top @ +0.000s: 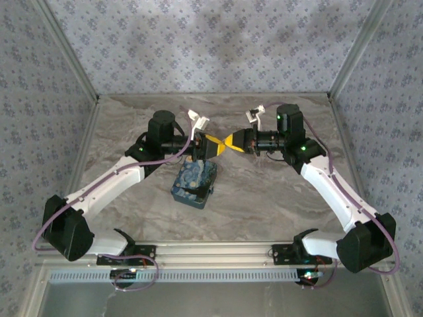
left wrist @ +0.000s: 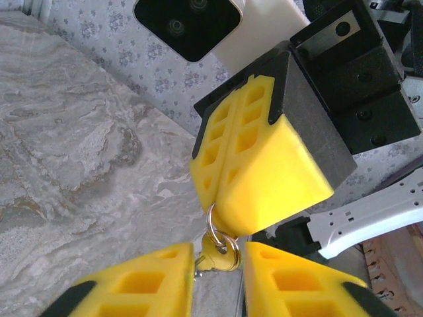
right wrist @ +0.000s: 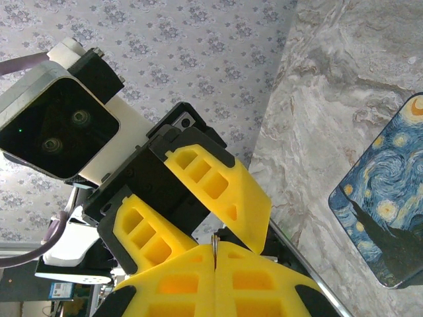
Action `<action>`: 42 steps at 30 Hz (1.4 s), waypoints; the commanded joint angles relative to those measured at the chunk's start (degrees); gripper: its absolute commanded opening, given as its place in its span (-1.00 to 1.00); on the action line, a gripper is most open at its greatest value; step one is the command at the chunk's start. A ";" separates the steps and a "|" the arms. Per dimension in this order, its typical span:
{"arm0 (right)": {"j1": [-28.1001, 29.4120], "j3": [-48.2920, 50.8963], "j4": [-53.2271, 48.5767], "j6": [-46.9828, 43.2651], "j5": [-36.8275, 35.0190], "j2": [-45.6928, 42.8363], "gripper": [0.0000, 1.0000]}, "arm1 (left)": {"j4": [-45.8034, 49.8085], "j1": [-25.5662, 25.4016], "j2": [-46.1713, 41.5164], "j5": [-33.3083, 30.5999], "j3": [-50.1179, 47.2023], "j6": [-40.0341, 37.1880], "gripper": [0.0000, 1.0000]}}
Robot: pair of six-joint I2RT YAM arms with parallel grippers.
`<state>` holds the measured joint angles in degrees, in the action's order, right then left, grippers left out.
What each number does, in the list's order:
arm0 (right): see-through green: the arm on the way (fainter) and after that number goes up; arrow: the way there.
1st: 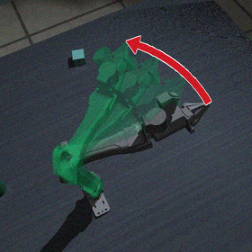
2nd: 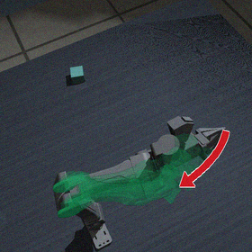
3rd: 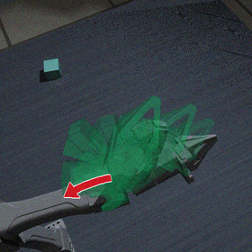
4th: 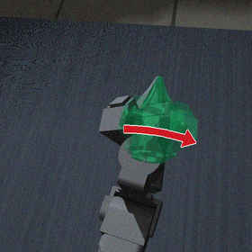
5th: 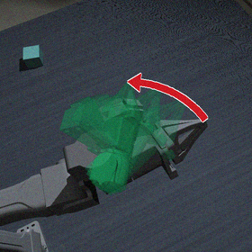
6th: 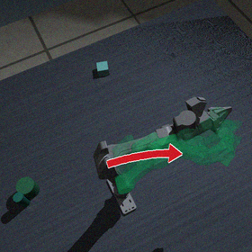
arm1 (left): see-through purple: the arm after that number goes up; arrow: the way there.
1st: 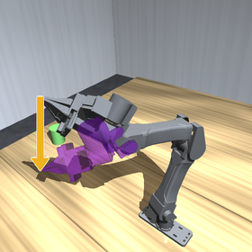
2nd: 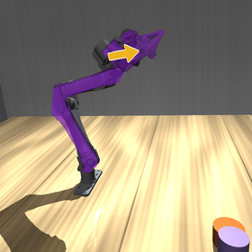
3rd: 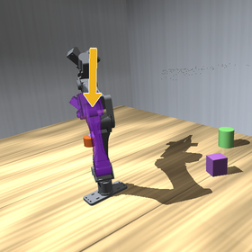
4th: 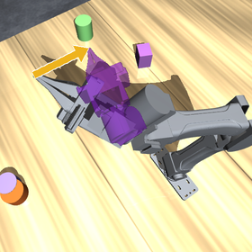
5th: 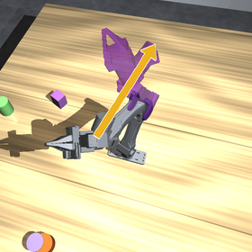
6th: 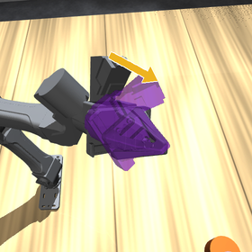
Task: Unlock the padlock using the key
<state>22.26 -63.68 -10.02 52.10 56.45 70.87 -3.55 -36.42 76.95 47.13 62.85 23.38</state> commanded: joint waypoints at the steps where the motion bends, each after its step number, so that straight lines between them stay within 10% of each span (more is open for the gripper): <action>1: 0.27 -0.42 0.67 0.13 1.57 -0.34 -0.98 | -1.81 0.00 -0.10 0.77 1.31 0.00 -0.37; 30: -0.62 0.22 -0.12 -0.62 1.69 -1.00 -0.95 | 0.09 -0.06 -0.13 0.77 1.02 -0.81 -1.00; 42: -1.84 -0.76 -5.98 -9.97 0.25 -2.89 -0.33 | 9.13 -0.12 -0.71 3.02 4.40 -5.24 -1.00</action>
<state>20.95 -63.68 -13.85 45.76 56.38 69.71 2.35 -36.45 77.67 47.88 64.14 20.64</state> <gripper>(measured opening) 0.332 0.041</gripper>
